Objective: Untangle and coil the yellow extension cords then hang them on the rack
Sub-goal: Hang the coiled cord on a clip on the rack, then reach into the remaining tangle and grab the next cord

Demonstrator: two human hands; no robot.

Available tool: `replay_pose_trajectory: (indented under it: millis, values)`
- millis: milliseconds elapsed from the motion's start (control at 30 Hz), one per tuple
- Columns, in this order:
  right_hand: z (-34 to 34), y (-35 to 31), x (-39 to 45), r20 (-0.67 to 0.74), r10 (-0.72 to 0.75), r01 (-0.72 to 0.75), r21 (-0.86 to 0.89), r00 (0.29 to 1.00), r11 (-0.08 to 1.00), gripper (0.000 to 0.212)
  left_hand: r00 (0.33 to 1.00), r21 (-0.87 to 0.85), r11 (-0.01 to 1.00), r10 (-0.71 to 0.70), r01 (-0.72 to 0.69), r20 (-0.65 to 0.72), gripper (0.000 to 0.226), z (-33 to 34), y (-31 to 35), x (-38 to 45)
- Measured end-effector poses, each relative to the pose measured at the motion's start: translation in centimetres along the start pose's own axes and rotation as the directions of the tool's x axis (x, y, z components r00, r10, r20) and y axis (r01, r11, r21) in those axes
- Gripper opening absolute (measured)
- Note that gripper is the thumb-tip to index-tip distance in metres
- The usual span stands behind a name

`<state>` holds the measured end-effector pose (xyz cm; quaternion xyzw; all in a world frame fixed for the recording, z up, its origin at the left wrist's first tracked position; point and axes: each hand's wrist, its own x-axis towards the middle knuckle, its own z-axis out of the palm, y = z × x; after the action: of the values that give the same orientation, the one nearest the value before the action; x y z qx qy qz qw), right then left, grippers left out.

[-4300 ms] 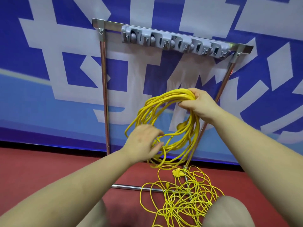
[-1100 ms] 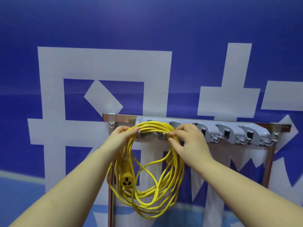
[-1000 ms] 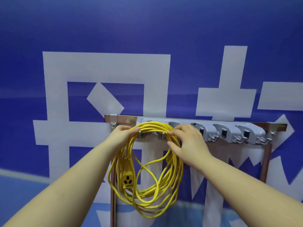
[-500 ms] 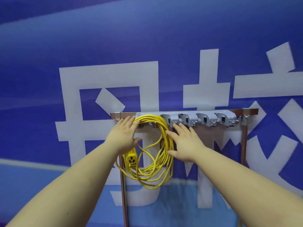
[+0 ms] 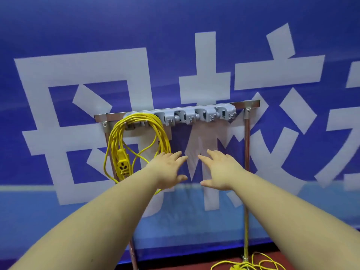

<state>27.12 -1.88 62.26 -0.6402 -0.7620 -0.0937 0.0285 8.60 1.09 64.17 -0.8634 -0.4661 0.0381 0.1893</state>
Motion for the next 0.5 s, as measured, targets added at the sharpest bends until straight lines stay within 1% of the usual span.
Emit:
replay_pose_trajectory:
  millis: [200,300,400,500]
  values:
    - [7.2,3.6,-1.3,0.144,0.063,-0.068,0.031,0.988,0.997,0.085,0.990,-0.085,0.994,0.075,-0.065,0.122,0.069,5.3,3.7,2.3]
    - [11.4,5.3,-1.3,0.225,0.078,-0.086,0.026,0.971,0.996,0.085,0.968,-0.119,0.989,0.112,-0.087,0.223,0.070,9.4,5.2,3.9]
    - [15.0,7.1,-1.4,0.276,0.099,-0.114,0.041,0.956,0.993,0.084,0.948,-0.143,0.984,0.142,-0.104,0.285,0.070,13.5,6.7,5.6]
    - [19.7,8.6,-1.9,0.356,0.138,-0.172,0.064,0.924,0.983,0.085,0.919,-0.181,0.977,0.168,-0.108,0.356,0.070,17.9,9.0,6.9]
